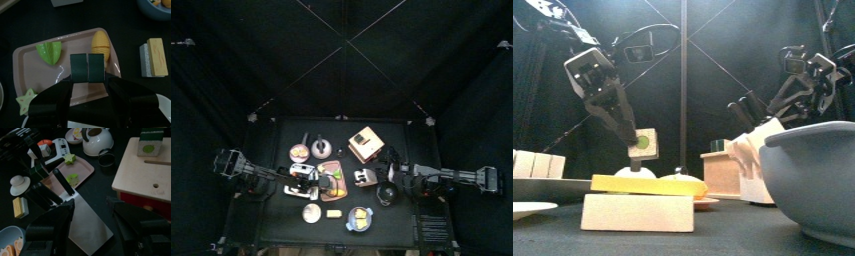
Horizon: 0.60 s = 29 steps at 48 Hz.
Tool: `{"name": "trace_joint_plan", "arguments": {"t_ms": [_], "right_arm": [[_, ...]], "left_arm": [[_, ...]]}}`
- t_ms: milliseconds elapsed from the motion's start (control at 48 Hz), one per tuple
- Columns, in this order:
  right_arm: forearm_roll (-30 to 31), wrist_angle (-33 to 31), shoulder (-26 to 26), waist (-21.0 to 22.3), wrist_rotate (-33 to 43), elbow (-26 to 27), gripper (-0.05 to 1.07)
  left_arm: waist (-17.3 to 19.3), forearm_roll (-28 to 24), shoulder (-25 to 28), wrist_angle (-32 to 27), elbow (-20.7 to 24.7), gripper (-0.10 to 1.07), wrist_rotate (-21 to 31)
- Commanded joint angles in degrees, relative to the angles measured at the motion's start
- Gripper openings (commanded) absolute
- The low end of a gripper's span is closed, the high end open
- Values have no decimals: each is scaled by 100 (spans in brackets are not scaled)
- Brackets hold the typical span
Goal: Hand over green sushi half
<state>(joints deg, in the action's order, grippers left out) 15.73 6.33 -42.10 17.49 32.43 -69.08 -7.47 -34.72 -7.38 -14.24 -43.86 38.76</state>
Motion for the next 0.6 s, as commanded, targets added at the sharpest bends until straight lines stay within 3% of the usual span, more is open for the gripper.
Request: {"name": "trace_joint_plan", "arguments": {"t_ms": [0, 312, 583], "right_arm": [[132, 246, 18, 26, -26, 141, 88], [888, 1081, 62, -343, -26, 211, 88], [1143, 1617, 264, -475, -70, 360, 89]], "left_arm": [[18, -114, -246, 44, 193, 79, 9], [202, -510, -439, 281, 756, 79, 53], [624, -343, -246, 1055, 1125, 79, 79]]}}
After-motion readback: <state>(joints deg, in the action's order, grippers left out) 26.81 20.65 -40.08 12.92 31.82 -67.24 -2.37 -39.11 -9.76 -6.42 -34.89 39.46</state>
